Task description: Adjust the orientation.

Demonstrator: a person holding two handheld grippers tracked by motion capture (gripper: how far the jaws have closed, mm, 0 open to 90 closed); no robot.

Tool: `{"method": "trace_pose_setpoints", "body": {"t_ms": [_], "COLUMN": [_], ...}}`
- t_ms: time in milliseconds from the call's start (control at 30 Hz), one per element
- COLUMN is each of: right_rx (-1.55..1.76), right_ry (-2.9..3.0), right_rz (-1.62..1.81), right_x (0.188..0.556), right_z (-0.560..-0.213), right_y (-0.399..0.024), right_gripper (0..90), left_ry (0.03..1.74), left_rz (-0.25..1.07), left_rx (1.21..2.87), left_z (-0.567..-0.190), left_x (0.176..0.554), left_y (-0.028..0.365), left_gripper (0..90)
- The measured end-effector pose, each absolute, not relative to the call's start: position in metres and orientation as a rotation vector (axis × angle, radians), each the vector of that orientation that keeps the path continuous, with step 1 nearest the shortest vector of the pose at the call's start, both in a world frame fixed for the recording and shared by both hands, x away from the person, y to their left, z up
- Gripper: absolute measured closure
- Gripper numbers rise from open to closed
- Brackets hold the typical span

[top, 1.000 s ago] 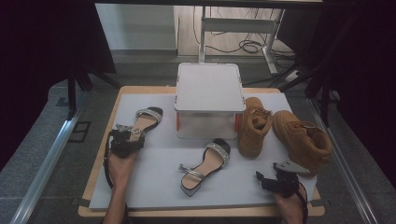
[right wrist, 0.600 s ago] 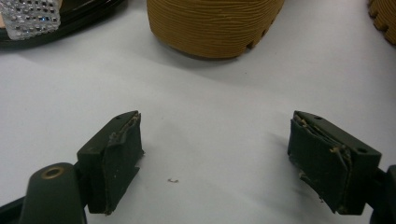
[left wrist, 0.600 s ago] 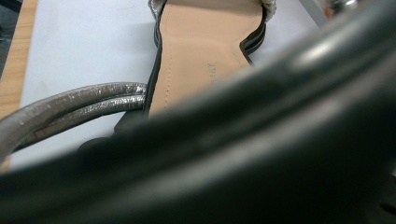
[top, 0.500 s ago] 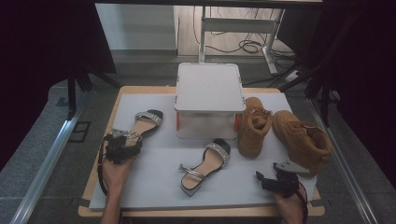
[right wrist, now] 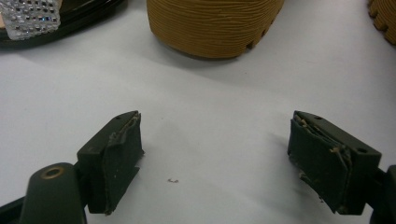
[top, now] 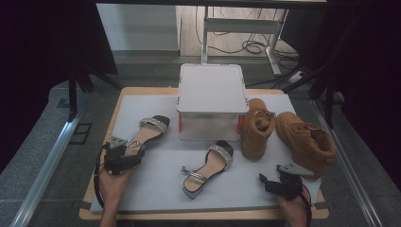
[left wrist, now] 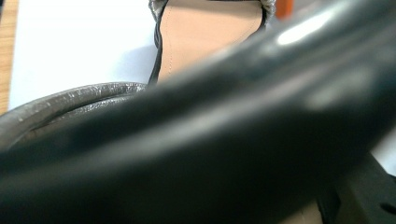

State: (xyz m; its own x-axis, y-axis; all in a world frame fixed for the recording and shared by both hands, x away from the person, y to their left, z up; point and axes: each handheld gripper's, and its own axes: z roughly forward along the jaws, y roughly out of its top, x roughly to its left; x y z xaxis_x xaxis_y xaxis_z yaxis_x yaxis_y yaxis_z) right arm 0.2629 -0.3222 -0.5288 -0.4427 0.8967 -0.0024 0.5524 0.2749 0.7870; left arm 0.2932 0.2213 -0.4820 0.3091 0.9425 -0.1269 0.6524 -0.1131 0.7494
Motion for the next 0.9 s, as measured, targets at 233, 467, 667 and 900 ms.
{"method": "trace_pose_setpoints", "body": {"t_ms": [233,467,667,900], "right_rx": [1.304,1.304,1.304,1.304], "right_ry": [2.098,2.099,2.099,2.099], "right_rz": [1.021,1.020,1.020,1.021], "right_x": [0.263,0.263,0.263,0.263], "right_z": [-0.529,-0.529,-0.529,-0.529], "right_y": [-0.322,-0.322,-0.322,-0.322], "right_gripper": [17.7,17.7,17.7,17.7], "left_ry": [1.384,1.337,1.285,1.241], "left_rz": [0.486,0.465,0.440,0.412], "left_rx": [1.871,1.888,1.897,1.916], "left_z": [-0.479,-0.474,-0.470,-0.468], "left_x": [0.282,0.270,0.259,0.260], "left_y": [0.215,0.210,0.202,0.189], "left_gripper": [39.1,39.1,39.1,39.1]}}
